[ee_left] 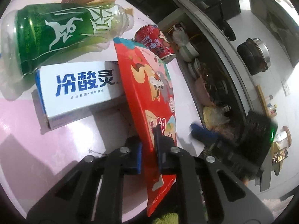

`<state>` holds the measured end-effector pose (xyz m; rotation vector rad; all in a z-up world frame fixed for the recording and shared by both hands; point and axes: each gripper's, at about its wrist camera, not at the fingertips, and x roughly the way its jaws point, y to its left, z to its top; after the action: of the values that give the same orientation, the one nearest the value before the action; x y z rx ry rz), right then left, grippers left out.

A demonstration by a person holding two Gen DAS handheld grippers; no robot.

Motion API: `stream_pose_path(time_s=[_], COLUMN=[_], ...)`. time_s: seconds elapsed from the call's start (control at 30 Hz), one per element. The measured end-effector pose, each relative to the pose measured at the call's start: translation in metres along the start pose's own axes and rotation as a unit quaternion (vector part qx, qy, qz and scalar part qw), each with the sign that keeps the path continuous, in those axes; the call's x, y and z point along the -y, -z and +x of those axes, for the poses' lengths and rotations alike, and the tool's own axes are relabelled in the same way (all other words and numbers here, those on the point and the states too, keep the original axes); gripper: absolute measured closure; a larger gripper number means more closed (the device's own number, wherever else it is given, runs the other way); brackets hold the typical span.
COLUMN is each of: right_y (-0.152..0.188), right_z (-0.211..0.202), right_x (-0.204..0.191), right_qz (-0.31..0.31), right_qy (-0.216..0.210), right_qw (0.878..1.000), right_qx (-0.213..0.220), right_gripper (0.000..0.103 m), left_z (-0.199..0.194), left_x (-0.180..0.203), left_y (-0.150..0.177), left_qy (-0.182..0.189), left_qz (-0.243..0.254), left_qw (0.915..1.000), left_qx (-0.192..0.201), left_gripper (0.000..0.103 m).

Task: Collect trash
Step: 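Move the open right tool toward the red drink can while left holds the bag, then close the right tool around the red drink can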

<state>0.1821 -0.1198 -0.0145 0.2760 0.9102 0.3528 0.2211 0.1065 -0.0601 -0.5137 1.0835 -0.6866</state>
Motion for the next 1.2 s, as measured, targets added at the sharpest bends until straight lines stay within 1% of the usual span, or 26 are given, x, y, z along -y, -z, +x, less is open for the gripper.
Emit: stream_pose_path(time_s=[0.07, 0.1, 0.17, 0.23, 0.27, 0.4, 0.5, 0.63, 0.67, 0.7, 0.73, 0.77, 0.9, 1.03, 1.13, 1.2], right_y=[-0.019, -0.026, -0.044, -0.059, -0.069, -0.096, -0.108, -0.114, -0.114, -0.114, -0.114, -0.115, -0.113, -0.111, -0.107, -0.101], right_z=[-0.009, -0.010, -0.008, 0.001, 0.012, 0.058, 0.089, 0.108, 0.110, 0.110, 0.110, 0.109, 0.099, 0.078, 0.061, 0.046], right_x=[0.014, 0.018, 0.024, 0.026, 0.026, 0.025, 0.034, 0.044, 0.045, 0.046, 0.047, 0.047, 0.046, 0.046, 0.045, 0.046], right_qz=[0.021, 0.025, 0.024, 0.021, 0.013, -0.016, -0.019, -0.007, -0.006, -0.004, -0.002, 0.002, 0.006, 0.008, 0.006, 0.005], right_qy=[0.000, 0.005, 0.018, 0.025, 0.030, 0.057, 0.071, 0.071, 0.073, 0.073, 0.073, 0.074, 0.089, 0.109, 0.121, 0.131], right_qw=[0.999, 0.999, 0.998, 0.997, 0.998, 0.998, 0.997, 0.997, 0.997, 0.997, 0.997, 0.997, 0.996, 0.994, 0.992, 0.991], right_qx=[0.024, 0.032, 0.054, 0.064, 0.062, 0.033, 0.008, 0.001, 0.002, 0.004, 0.005, 0.007, 0.022, 0.029, 0.026, 0.016], right_gripper=[0.054, 0.050, 0.033, 0.026, 0.023, 0.022, 0.022, 0.022, 0.026, 0.029, 0.038, 0.042, 0.043, 0.043, 0.043, 0.043], left_z=[-0.005, -0.008, -0.013, -0.018, -0.018, -0.021, -0.022, -0.025, -0.024, -0.024, -0.024, -0.024, -0.024, -0.025, -0.026, -0.026], left_x=[-0.001, -0.002, -0.006, -0.009, -0.010, -0.017, -0.020, -0.030, -0.029, -0.030, -0.031, -0.031, -0.031, -0.026, -0.021, -0.019], left_y=[0.003, 0.005, 0.008, 0.012, 0.013, 0.016, 0.015, 0.015, 0.015, 0.015, 0.015, 0.015, 0.016, 0.017, 0.017, 0.017], left_qy=[0.002, 0.003, 0.003, 0.002, 0.002, 0.004, 0.006, 0.010, 0.011, 0.011, 0.012, 0.012, 0.012, 0.007, 0.005, 0.004], left_qz=[0.003, 0.003, 0.003, -0.003, -0.006, -0.016, -0.019, -0.023, -0.023, -0.024, -0.024, -0.024, -0.022, -0.016, -0.013, -0.011], left_qw=[1.0000, 1.0000, 1.0000, 1.0000, 1.0000, 0.9999, 0.9998, 0.9997, 0.9996, 0.9996, 0.9996, 0.9996, 0.9996, 0.9998, 0.9998, 0.9998], left_qx=[0.001, 0.001, 0.002, 0.003, 0.003, 0.005, 0.008, 0.007, 0.007, 0.007, 0.007, 0.007, 0.009, 0.011, 0.013, 0.014], left_gripper=[0.093, 0.093, 0.093, 0.093, 0.093, 0.093, 0.093, 0.093, 0.093, 0.093, 0.093, 0.093, 0.093, 0.093, 0.093, 0.093])
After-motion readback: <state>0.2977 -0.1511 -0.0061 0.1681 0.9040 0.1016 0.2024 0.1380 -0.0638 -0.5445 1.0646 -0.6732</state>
